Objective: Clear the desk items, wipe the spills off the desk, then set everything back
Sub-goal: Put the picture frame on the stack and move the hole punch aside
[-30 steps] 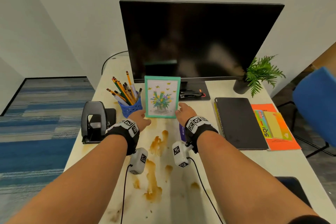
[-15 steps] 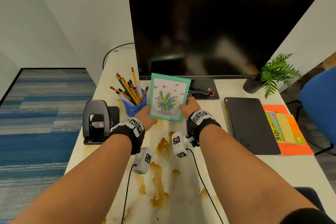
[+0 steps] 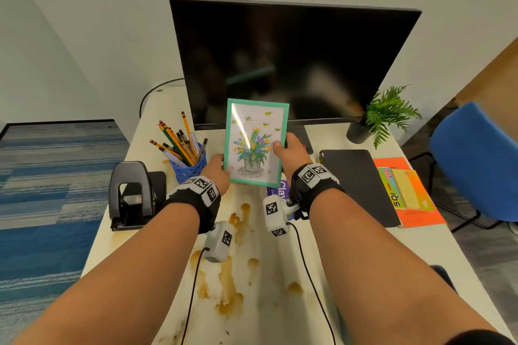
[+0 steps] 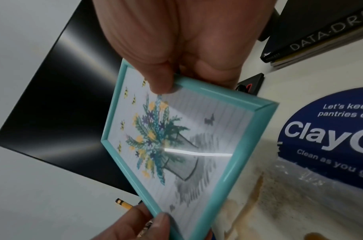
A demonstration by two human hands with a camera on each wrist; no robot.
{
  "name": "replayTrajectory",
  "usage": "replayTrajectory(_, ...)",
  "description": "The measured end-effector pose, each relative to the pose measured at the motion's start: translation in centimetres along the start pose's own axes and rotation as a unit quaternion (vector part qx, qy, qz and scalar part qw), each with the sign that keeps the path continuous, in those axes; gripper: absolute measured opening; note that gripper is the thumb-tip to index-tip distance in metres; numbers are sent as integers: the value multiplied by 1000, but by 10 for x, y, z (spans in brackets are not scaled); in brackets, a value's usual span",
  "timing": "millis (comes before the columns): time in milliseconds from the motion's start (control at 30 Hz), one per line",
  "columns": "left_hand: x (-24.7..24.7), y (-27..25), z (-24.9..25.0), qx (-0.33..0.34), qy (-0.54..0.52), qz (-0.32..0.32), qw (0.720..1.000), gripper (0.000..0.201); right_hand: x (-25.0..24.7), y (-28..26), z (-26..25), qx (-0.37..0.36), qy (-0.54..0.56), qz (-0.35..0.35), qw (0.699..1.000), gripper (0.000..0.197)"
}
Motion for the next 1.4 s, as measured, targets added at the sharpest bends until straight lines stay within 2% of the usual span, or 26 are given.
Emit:
replayTrajectory(100,3,-8,8,17,44,3,999,41,-15,-12,-3,3,4,-2,1000,25)
replayTrajectory(200,4,-20,19,16,30,24,999,36,-27,-21,-2,-4,14,-2,1000,25)
replayTrajectory(433,18,-46,45,2,-13,21,1000,37,-59,-26,5,6,12,10,1000,29)
replayTrajectory(567,32,-61,62,-46,-87,-6,995,38,-78,-22,13,-11,-118,-22,993,38)
replayTrajectory(667,47,-71,74,-61,-117,-31,991,39,-96,-14,30,0,-164,-16,986,35)
replayTrajectory(767,65,-77,86,-39,-99,-64,992,42,-116,-7,48,37,-164,12,986,36)
replayTrajectory(867,84,-84,97,-19,-69,-96,993,56,-137,0,65,79,-148,41,985,42)
replayTrajectory(1033,120,-93,115,-26,-68,-154,985,65,-171,15,86,105,-190,61,974,34)
replayTrajectory(1167,142,-95,131,-17,-44,-185,982,69,-197,24,99,118,-223,45,967,34)
replayTrajectory(1400,171,-93,147,-18,-34,-223,974,79,-223,36,124,138,-215,34,966,40)
Point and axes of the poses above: each hand's wrist, its own y-axis towards the middle knuckle, its own x-axis out of the palm, z = x × y, the point moved 2 cm from there along y, towards the middle knuckle, and after that the axes turned 11 degrees about z, right-handed, at the moved point
